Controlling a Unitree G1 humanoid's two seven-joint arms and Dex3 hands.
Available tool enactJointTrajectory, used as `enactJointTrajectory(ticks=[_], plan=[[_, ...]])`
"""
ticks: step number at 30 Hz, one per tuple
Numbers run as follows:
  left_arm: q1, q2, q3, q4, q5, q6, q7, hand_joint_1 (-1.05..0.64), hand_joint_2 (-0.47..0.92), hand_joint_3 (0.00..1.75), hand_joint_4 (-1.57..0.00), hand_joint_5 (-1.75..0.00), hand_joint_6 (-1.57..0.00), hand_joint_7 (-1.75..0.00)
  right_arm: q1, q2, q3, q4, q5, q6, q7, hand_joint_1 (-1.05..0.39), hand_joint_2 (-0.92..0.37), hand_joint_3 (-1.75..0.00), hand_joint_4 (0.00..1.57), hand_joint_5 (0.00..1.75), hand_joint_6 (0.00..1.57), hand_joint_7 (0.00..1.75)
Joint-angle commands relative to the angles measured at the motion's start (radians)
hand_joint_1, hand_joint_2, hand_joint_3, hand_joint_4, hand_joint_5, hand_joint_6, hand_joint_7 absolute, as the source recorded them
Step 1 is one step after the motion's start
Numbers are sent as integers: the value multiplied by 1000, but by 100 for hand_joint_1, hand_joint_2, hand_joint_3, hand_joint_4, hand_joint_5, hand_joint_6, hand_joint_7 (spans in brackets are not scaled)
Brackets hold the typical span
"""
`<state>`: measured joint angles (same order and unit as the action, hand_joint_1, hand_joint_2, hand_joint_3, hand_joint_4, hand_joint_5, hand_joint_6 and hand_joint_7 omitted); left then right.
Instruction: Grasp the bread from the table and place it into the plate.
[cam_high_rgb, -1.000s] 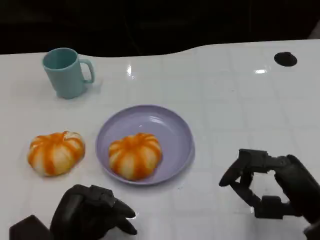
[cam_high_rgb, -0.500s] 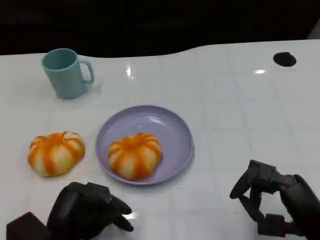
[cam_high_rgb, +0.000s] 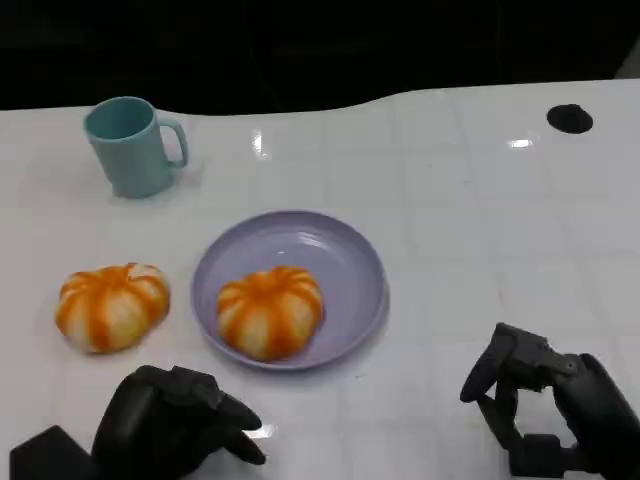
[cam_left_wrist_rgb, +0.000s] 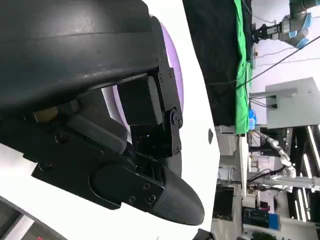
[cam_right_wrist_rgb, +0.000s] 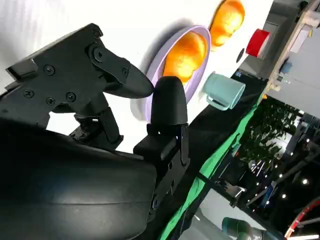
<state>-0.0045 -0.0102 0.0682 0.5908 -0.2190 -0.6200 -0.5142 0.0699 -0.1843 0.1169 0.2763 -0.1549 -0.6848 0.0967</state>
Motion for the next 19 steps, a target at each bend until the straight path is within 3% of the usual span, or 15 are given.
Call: enactJointTrajectory(ticks=[1,19], plan=[[2,19,9,4,-15,-9,-13,-105,89,0,-150,-55,-157,-24,-8,0,-13,17,-3,-16,-12,-26,-50,-116,84,175,61,155],[3,19,8,7,-21,-6,-16,-105,90,0,-150,-56,-157,-24,-12,4,-11,23,0,-19,-8,-26,-53,-110,83,175,61,154]])
